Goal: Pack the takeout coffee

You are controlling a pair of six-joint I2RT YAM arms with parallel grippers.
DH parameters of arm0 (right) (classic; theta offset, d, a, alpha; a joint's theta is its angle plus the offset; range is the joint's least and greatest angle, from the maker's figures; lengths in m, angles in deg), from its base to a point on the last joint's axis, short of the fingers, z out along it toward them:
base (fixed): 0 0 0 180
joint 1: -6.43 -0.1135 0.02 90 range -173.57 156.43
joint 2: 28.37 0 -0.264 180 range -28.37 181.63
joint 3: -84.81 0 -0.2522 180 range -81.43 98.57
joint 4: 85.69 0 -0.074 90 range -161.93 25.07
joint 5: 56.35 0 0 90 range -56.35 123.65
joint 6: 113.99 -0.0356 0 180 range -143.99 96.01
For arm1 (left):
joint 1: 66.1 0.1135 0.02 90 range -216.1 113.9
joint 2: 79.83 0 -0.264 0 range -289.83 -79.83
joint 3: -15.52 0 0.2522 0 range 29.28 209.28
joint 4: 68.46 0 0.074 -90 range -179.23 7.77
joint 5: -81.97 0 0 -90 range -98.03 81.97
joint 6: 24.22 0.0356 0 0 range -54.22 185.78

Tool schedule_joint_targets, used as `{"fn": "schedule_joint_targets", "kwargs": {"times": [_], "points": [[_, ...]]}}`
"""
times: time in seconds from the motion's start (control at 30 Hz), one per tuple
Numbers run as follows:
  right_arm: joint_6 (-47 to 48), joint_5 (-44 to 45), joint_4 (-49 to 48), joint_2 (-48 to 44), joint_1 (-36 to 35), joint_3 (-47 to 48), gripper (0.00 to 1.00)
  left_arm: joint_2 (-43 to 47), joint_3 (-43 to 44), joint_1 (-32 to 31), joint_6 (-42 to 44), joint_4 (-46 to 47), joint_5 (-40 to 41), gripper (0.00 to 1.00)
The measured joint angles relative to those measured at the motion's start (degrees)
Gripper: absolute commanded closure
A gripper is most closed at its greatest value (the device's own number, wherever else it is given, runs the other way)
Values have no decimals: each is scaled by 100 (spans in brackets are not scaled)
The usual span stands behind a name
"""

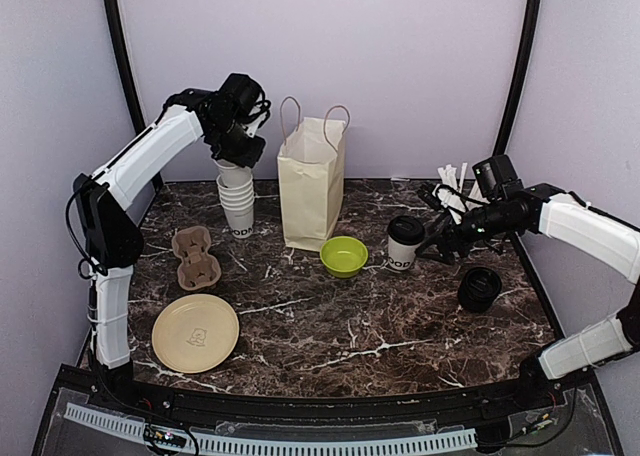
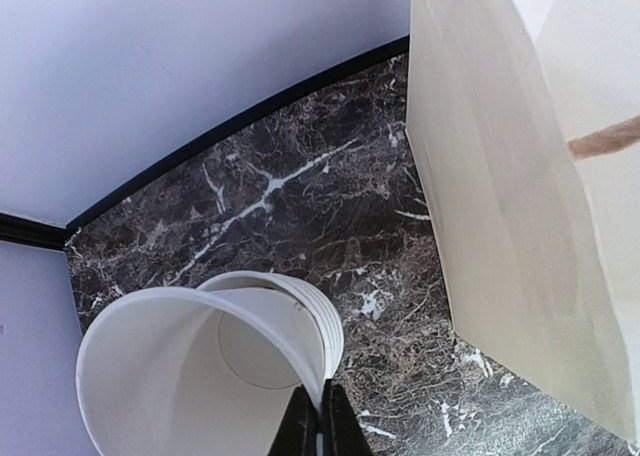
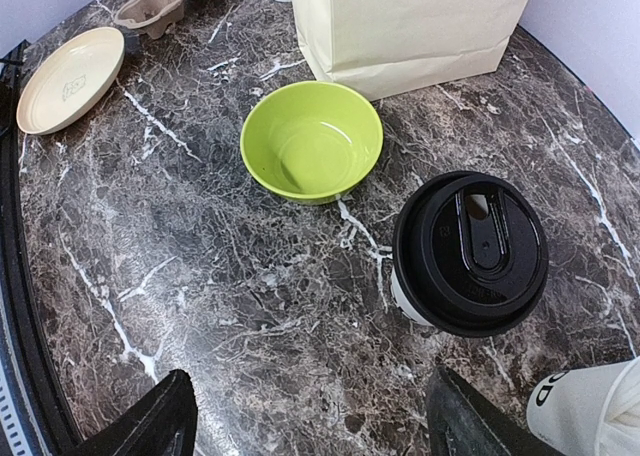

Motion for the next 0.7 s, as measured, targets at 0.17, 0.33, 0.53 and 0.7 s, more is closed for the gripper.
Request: {"fn": "schedule_joint_targets", "kwargs": {"times": [0.17, 0.33, 0.53, 0.7], "points": [[0, -13, 2, 0, 0, 0, 21, 48, 166, -94, 0, -142, 260, 100], [0, -20, 31, 0, 0, 0, 20, 280, 166, -509, 2, -317, 667, 100], [55, 129, 208, 0, 0, 31, 18, 1132, -4, -1464, 28, -334, 846, 100], [205, 431, 542, -2, 2, 61, 17, 2039, -566, -2457, 68, -317, 649, 100]]}}
